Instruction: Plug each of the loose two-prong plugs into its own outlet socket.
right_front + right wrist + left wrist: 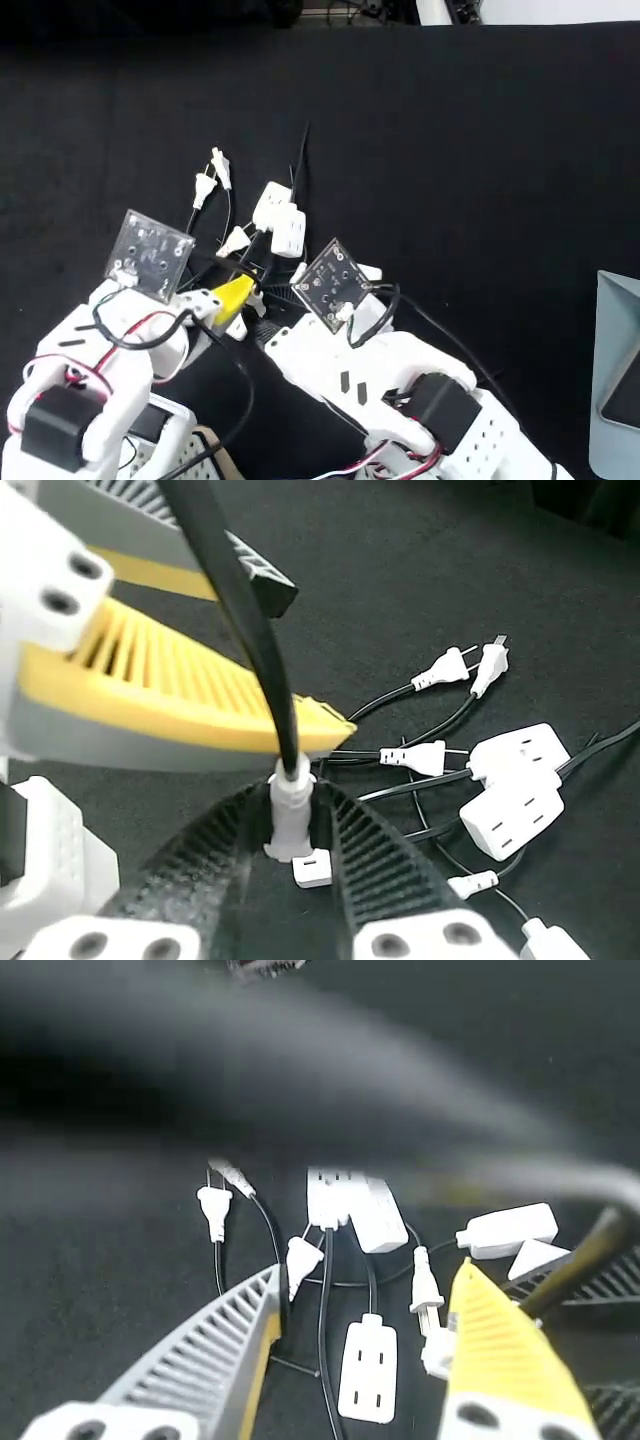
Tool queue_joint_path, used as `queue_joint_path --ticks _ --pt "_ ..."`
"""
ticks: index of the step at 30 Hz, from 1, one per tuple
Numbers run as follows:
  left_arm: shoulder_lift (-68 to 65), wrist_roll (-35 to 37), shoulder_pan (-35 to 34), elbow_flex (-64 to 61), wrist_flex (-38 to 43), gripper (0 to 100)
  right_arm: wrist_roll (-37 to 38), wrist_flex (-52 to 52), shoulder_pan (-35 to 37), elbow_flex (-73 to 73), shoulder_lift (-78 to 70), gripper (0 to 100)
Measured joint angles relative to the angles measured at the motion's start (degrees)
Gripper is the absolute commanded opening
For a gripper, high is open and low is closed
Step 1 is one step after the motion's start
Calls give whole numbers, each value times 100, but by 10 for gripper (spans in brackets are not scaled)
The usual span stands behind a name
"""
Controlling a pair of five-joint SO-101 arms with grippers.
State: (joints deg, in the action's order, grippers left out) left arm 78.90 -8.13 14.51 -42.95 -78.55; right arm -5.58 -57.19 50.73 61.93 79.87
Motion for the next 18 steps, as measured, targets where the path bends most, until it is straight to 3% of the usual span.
queue_joint_path --ticks 4,13,18 --pt "26 0 -545 9 -9 275 0 53 0 132 -70 13" --pt "26 0 -2892 167 -9 275 158 1257 0 914 -738 13" --pt "26 0 -3420 9 -9 275 387 2189 0 1116 -1565 12"
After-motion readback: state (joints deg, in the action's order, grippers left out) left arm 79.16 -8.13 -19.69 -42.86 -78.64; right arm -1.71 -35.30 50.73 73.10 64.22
